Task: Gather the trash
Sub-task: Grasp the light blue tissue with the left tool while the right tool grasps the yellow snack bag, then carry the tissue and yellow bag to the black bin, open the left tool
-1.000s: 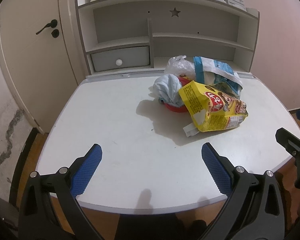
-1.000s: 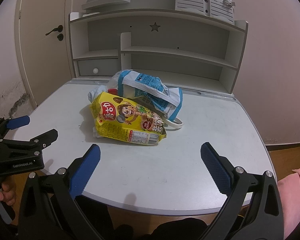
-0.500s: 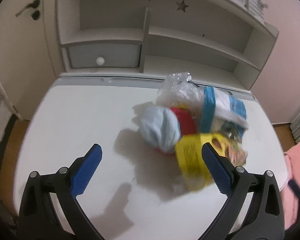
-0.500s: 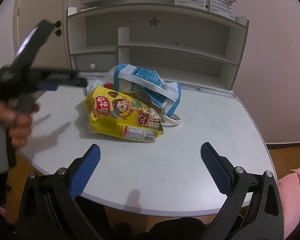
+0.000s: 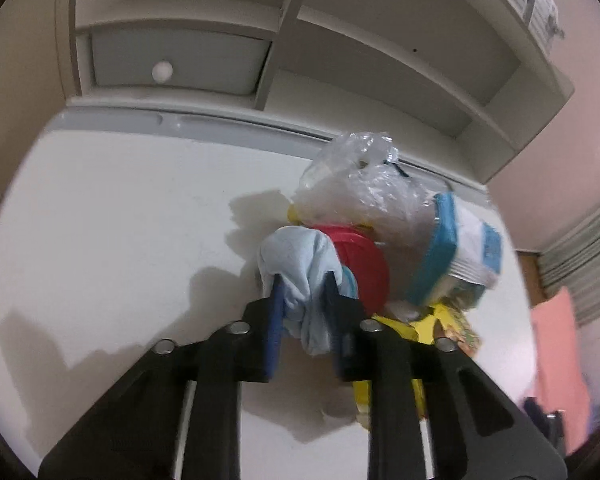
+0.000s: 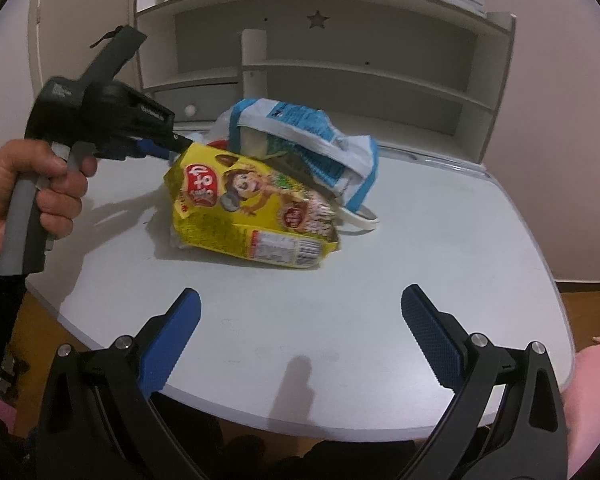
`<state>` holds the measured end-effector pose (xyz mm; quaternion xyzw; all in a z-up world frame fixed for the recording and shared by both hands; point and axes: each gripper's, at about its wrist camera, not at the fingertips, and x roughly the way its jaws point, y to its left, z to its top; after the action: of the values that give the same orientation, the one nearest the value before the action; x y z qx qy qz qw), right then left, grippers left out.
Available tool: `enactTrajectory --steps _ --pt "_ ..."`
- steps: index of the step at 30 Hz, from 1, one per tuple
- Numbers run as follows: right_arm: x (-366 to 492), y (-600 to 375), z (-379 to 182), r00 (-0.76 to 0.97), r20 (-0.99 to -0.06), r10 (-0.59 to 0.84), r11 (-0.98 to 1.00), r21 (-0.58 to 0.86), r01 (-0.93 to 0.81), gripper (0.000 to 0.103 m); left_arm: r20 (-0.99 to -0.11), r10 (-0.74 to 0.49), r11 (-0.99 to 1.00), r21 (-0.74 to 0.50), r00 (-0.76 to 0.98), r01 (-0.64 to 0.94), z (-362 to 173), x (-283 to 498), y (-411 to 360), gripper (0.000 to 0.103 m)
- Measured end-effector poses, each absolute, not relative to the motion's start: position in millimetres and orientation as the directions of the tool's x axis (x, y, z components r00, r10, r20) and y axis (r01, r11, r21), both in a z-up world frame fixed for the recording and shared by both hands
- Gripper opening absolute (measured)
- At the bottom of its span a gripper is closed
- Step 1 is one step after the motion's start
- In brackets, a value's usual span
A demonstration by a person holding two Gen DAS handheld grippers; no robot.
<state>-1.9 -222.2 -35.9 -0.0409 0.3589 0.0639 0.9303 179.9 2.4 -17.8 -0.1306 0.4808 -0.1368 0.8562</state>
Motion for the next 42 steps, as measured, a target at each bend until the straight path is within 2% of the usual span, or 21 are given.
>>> enactTrajectory --steps 5,10,18,24,25,26,27,28,30,34,36,38,42 --pt "9 -201 -39 0.742 -0.661 0.115 0.969 -0.089 -0.230 0.097 -0.737 -0.351 0.935 -0.311 0.578 0.171 14 149 14 0.013" --pt "32 -161 -49 0.777 -0.623 0.090 0.875 -0.324 -0.361 0.097 -0.701 -0.361 0.932 -0.292 0.614 0.214 42 111 36 0.013" --pt "44 -104 -76 0.837 -0.543 0.075 0.662 -0.600 -0.449 0.097 -0.710 -0.353 0.935 -0.290 0.609 0.203 41 104 60 0.013" --pt "16 -71 -85 0.871 -0.478 0.111 0.520 -0.719 -0.461 0.097 -0.697 -0.359 0.933 -0.288 0.621 0.216 46 99 68 0.013" --pt "10 -69 -86 0.868 -0.479 0.126 0.513 -0.718 -0.471 0.095 -0.696 -0.353 0.935 -0.280 0.626 0.216 47 98 69 0.013" --pt "6 -66 -86 0.863 -0.485 0.138 0.505 -0.715 -0.483 0.085 -0.696 -0.347 0.937 -0.275 0.628 0.214 46 98 71 0.013" --pt "2 -63 -87 0.863 -0.486 0.139 0.500 -0.718 -0.485 0.072 -0.696 -0.345 0.938 -0.274 0.630 0.212 45 98 73 0.013" --pt "1 -63 -87 0.862 -0.488 0.137 0.497 -0.719 -0.486 0.070 -0.698 -0.343 0.939 -0.276 0.629 0.205 44 98 76 0.013" --pt "-8 -60 -86 0.842 -0.507 0.181 0.494 -0.694 -0.524 0.060 -0.698 -0.339 0.940 -0.279 0.630 0.196 43 98 81 0.013" --pt "-21 -59 -70 0.819 -0.520 0.243 0.552 -0.620 -0.558 0.055 -0.694 -0.289 0.956 -0.241 0.659 0.166 47 96 91 0.013" --pt "-21 -67 -50 0.801 -0.524 0.290 0.623 -0.532 -0.573 0.054 -0.687 -0.253 0.966 -0.215 0.681 0.142 52 93 99 0.013" --pt "-18 -78 -26 0.777 -0.528 0.343 0.697 -0.412 -0.587 0.053 -0.680 -0.218 0.975 -0.187 0.701 0.122 57 91 103 0.013" --pt "0 -129 27 0.733 -0.490 0.472 0.822 -0.055 -0.567 0.053 -0.670 -0.201 0.979 -0.163 0.715 0.123 64 84 94 0.013"
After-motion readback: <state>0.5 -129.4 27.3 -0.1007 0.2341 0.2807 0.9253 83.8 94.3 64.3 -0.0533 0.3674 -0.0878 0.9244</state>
